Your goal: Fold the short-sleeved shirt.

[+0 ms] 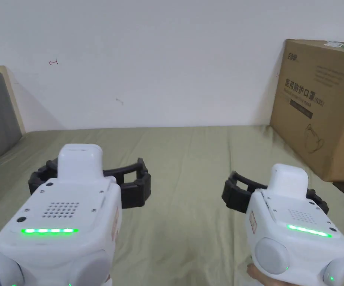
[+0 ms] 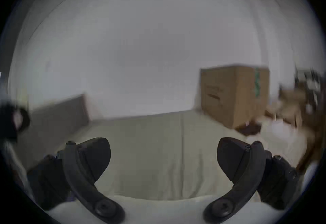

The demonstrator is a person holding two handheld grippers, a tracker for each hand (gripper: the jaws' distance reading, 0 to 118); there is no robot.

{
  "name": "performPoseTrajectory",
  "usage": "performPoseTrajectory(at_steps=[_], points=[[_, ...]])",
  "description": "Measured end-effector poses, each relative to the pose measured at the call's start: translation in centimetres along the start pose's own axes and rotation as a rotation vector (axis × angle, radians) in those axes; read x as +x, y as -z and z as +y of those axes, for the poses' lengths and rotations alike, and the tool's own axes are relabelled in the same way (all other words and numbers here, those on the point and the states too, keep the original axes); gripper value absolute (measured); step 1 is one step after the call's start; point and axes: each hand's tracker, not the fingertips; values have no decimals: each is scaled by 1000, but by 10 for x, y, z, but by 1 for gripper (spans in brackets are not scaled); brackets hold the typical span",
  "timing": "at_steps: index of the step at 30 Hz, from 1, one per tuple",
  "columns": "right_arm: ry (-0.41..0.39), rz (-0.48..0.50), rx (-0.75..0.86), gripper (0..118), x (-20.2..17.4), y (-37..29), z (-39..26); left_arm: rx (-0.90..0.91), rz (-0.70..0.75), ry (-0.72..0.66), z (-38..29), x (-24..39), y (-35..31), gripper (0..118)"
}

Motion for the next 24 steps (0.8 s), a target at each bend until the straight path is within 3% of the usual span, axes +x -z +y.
performPoseTrajectory(at_steps=[7,11,13,14,15,16,17,18,19,20,24], points=[[-126,40,150,118,-16,-19,17,13,-2,-32,4,0,2,118],[-189,-7,149,118,-25,-26,24,-41,63,8,5,1,3,118],[-170,-9,131,118,-24,-26,21,-35,51,4,0,-2,2,118],[-157,5,124,117,-22,-26,18,-30,58,0,-3,-1,1,113],[-158,17,123,113,-21,-26,16,-38,63,4,-5,-1,3,88],[-175,-5,110,103,-24,-24,14,-62,51,4,-6,-3,6,55],[-202,-52,91,75,-24,-19,10,-72,53,0,-8,-4,7,22],[-194,-53,101,13,-22,-19,9,-72,33,-8,-10,-5,7,5],[-170,-3,89,0,-18,-18,9,-78,12,-19,-10,-5,8,5],[-143,21,66,0,-16,-18,10,-80,11,-23,-11,-5,8,2],[-173,10,63,0,-19,-14,10,-82,7,-26,-10,-4,9,0]])
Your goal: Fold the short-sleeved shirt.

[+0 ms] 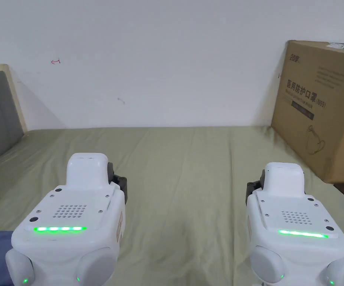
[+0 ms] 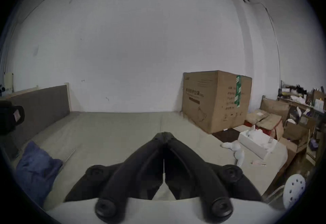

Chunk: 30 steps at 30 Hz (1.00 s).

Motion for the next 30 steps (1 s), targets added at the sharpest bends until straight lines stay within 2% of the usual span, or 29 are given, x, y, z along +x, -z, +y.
performPoseTrajectory(at_steps=[5,10,12,15,19,21,24,27,30], points=[[18,31,-2,0,-3,-4,3,-1,-1,-13,4,-4,0,0],[38,131,12,0,-26,-3,16,8,63,-39,9,-33,-14,0],[46,217,13,0,-46,-3,20,7,135,-43,10,-53,-24,0],[10,332,26,0,-88,-5,26,17,265,-33,11,-87,-44,0],[71,541,4,0,-148,-16,33,7,406,-45,11,-137,-84,0],[58,637,-6,0,-179,-27,32,-4,498,-45,11,-158,-103,0],[-15,737,-1,0,-217,-47,26,-15,581,-77,9,-183,-128,0],[-24,823,-25,0,-242,-64,20,-25,636,-113,5,-199,-140,0],[-43,860,-38,0,-259,-74,15,-46,643,-102,1,-205,-139,0]])
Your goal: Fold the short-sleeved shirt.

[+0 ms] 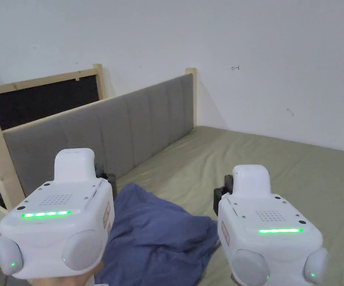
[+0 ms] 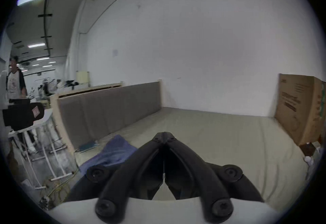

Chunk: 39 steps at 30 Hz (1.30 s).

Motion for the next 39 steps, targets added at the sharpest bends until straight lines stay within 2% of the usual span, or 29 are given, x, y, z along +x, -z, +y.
performPoseTrajectory(at_steps=[4,8,10,13,16,17,19,21,22,23,29,30,31,32,33,34,35,36,39], points=[[-6,15,-21,0,-6,4,-5,-26,-15,5,-7,6,12,0],[11,2,-51,0,6,12,-11,-117,-60,30,-23,18,46,0],[35,-11,-70,0,13,18,-15,-213,-119,21,-39,25,82,0],[81,-30,-115,0,26,28,-27,-451,-168,23,-76,38,151,0],[60,-66,-163,0,37,37,-41,-655,-188,-16,-118,47,209,0],[48,-82,-183,0,42,42,-46,-704,-184,-23,-132,52,223,9],[50,-102,-211,0,53,50,-54,-766,-181,25,-152,61,244,56],[75,-129,-246,0,65,59,-60,-751,-181,40,-163,69,256,105],[91,-137,-258,0,70,62,-63,-757,-177,47,-166,73,263,111],[108,-138,-269,0,76,65,-66,-771,-157,49,-169,77,271,111],[107,-181,-328,0,93,75,-82,-936,-179,52,-206,94,306,110],[106,-182,-336,0,96,76,-85,-993,-177,52,-214,96,307,106],[107,-184,-345,0,96,76,-87,-951,-171,53,-217,96,304,96],[110,-187,-353,0,98,76,-89,-921,-163,47,-209,95,299,94],[115,-188,-357,0,99,76,-90,-911,-154,21,-204,92,297,87],[124,-189,-359,0,101,76,-91,-888,-154,4,-199,89,296,66],[135,-191,-363,0,101,75,-92,-900,-123,7,-198,87,298,27],[143,-190,-365,0,103,75,-92,-950,-146,-54,-201,83,302,7],[173,-200,-359,0,109,67,-89,-960,-135,-51,-190,82,303,7]])
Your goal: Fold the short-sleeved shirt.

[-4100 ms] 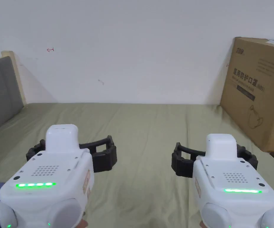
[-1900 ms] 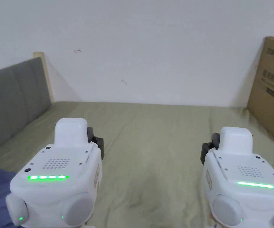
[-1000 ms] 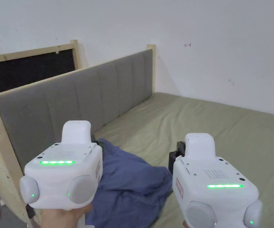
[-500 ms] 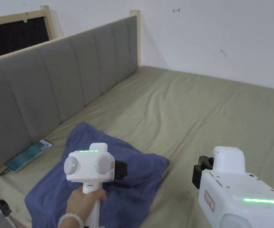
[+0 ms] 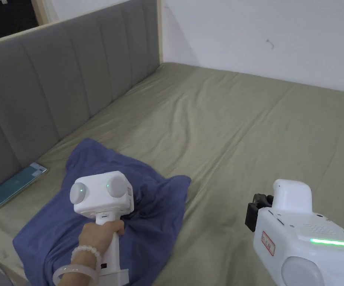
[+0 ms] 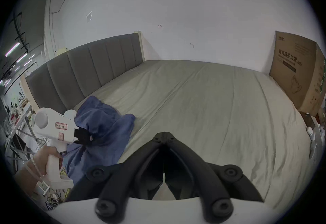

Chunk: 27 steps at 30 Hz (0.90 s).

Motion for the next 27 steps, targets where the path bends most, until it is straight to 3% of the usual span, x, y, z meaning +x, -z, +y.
performPoseTrajectory(at_steps=[4,9,11,14,20,24,27], points=[[7,-14,20,0,15,-13,4,27,-46,-26,4,3,-30,7],[74,-33,58,0,39,-33,10,134,-156,51,18,29,-85,7],[85,-55,78,0,50,-45,13,165,-257,59,22,55,-109,7],[113,-94,117,0,73,-67,17,231,-311,181,22,113,-145,7],[185,-249,207,0,135,-122,23,262,-687,312,-11,230,-209,7],[261,-371,268,0,184,-164,21,186,-949,400,-54,296,-233,7],[312,-465,288,0,215,-188,13,122,-975,473,-90,343,-227,7]])
